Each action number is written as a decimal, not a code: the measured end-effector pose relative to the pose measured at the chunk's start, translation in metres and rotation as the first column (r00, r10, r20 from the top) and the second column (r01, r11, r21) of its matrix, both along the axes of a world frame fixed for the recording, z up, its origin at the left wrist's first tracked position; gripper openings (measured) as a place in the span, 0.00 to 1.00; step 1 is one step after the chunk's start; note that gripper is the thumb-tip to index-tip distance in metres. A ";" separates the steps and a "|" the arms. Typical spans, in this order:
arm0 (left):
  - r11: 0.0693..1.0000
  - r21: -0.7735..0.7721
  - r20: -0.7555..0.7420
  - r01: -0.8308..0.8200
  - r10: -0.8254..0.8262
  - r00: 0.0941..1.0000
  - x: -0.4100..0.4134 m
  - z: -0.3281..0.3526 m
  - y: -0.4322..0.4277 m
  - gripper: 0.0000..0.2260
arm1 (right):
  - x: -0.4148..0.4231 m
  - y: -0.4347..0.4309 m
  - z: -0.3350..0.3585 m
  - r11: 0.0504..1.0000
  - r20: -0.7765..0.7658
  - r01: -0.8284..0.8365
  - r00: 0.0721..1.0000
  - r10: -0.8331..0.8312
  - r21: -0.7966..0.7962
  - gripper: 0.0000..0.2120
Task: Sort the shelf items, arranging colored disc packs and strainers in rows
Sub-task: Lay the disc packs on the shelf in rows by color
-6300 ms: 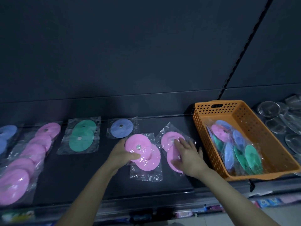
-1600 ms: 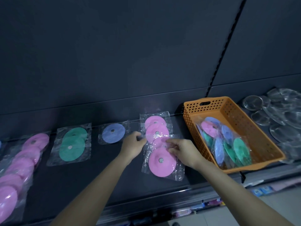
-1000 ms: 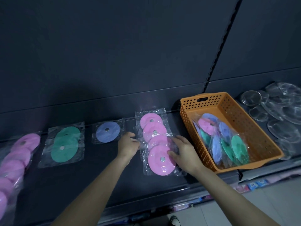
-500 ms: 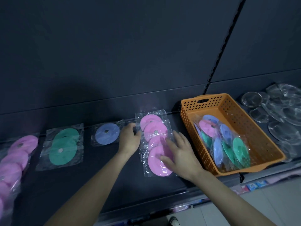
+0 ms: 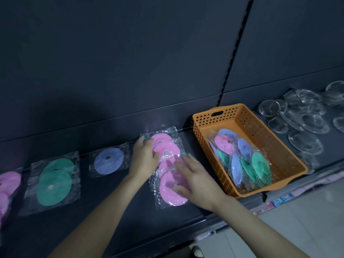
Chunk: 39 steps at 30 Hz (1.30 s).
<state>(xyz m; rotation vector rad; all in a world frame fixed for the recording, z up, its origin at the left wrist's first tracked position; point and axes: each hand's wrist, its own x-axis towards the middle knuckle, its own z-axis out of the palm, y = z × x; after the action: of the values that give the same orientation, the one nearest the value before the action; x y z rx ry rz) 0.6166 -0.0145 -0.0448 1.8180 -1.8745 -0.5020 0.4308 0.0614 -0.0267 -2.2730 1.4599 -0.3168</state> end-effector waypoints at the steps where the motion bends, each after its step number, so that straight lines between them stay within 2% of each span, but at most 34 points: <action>1: 0.999 -0.019 -0.009 0.040 -0.040 0.999 -0.005 0.007 0.003 0.20 | -0.003 0.002 0.010 0.998 0.066 0.042 0.997 -0.039 -0.045 0.33; 4: 0.979 -0.074 -0.024 0.188 -0.190 0.982 -0.027 0.028 0.008 0.22 | -0.024 0.006 0.041 0.965 0.177 0.207 0.968 -0.178 -0.159 0.27; 8: 0.936 -0.114 -0.012 0.333 -0.336 0.942 -0.065 0.051 0.014 0.22 | -0.069 0.005 0.062 0.896 0.163 0.374 0.925 -0.343 -0.240 0.23; 10: 0.909 -0.123 -0.016 0.397 -0.402 0.916 -0.085 0.059 0.016 0.21 | -0.093 0.004 0.061 0.884 0.080 0.431 0.902 -0.424 -0.181 0.25; 13: 0.852 -0.107 0.022 0.512 -0.513 0.858 -0.115 0.066 0.019 0.20 | -0.124 0.001 0.051 0.857 -0.110 0.516 0.852 -0.511 0.016 0.31; 16: 0.806 -0.054 0.065 0.589 -0.586 0.808 -0.144 0.068 0.020 0.18 | -0.144 -0.002 0.043 0.816 -0.139 0.547 0.837 -0.529 0.187 0.35; 18: 0.784 0.004 0.114 0.620 -0.616 0.779 -0.162 0.068 0.019 0.19 | -0.153 -0.002 0.038 0.814 -0.149 0.521 0.854 -0.499 0.258 0.41; 20: 0.781 0.086 0.167 0.619 -0.624 0.763 -0.179 0.067 0.016 0.22 | -0.157 -0.003 0.034 0.819 -0.162 0.493 0.870 -0.466 0.294 0.45; 22: 0.795 0.147 0.190 0.588 -0.606 0.772 -0.192 0.065 0.013 0.25 | -0.161 -0.007 0.032 0.827 -0.153 0.480 0.877 -0.455 0.292 0.43; 25: 0.828 0.199 0.116 0.525 -0.551 0.826 -0.201 0.062 0.008 0.23 | -0.168 -0.013 0.033 0.820 -0.124 0.468 0.882 -0.454 0.329 0.39; 27: 0.844 0.230 0.065 0.485 -0.511 0.857 -0.203 0.059 0.006 0.22 | -0.174 -0.016 0.034 0.831 -0.060 0.450 0.888 -0.457 0.327 0.27; 29: 0.853 0.247 0.028 0.459 -0.480 0.877 -0.205 0.056 0.004 0.23 | -0.179 -0.021 0.034 0.846 0.010 0.475 0.871 -0.492 0.243 0.15; 31: 0.859 0.257 0.000 0.443 -0.459 0.889 -0.207 0.053 0.002 0.26 | -0.185 -0.027 0.034 0.836 0.067 0.534 0.836 -0.544 0.127 0.07; 34: 0.836 0.303 -0.040 0.457 -0.468 0.883 -0.212 0.051 0.001 0.33 | -0.194 -0.035 0.030 0.838 0.142 0.542 0.826 -0.546 0.068 0.07; 36: 0.804 0.350 -0.043 0.481 -0.499 0.866 -0.217 0.051 0.001 0.37 | -0.198 -0.039 0.027 0.849 0.184 0.513 0.829 -0.528 0.124 0.07; 39: 0.794 0.372 -0.027 0.481 -0.508 0.861 -0.224 0.050 0.001 0.39 | -0.200 -0.043 0.026 0.861 0.219 0.469 0.835 -0.505 0.197 0.14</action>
<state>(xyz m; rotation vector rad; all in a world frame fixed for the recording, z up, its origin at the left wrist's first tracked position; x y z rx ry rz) 0.3922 -0.0132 0.0051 1.5451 -2.4555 -1.0450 0.2305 0.0189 -0.0010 -1.6423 1.8348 -0.6251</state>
